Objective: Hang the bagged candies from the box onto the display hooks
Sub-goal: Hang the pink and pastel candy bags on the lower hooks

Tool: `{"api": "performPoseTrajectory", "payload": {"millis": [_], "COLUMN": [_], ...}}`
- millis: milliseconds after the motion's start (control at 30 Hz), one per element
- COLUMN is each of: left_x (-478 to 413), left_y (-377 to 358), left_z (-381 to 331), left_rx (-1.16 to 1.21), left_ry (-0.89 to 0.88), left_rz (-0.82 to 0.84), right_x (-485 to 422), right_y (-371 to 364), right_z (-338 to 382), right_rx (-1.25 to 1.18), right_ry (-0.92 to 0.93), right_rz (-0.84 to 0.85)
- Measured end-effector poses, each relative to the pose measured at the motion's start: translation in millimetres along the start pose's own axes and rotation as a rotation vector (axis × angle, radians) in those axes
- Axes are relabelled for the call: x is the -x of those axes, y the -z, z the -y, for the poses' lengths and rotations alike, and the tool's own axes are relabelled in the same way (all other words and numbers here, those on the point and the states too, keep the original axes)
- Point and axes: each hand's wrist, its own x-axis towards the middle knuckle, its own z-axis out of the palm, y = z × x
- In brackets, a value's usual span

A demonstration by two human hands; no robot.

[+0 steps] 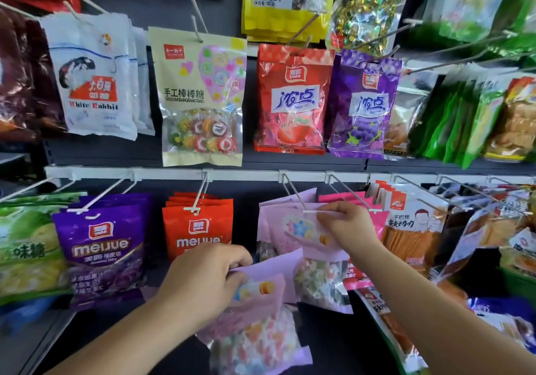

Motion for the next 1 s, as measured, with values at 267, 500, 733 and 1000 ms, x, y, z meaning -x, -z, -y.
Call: {"api": "performPoseTrajectory", "payload": {"millis": [267, 500, 733, 1000], "left_x": [-11, -15, 0, 16], "left_y": [-3, -3, -20, -30], "left_z": [0, 12, 16, 21], "left_rx": [0.03, 0.221, 0.207, 0.185], "left_ry": [-0.016, 0.036, 0.01, 0.038], "left_rz": [-0.007, -0.007, 0.045, 0.088], "right_x": [-27, -20, 100, 106], "right_y": [-18, -21, -41, -55], "right_z": [-12, -16, -32, -33], "right_rx": [0.135, 0.34, -0.018, -0.014], "right_ry": [0.078, 0.29, 0.32, 0.292], "right_rz": [-0.015, -0.191, 0.209, 0.446]}}
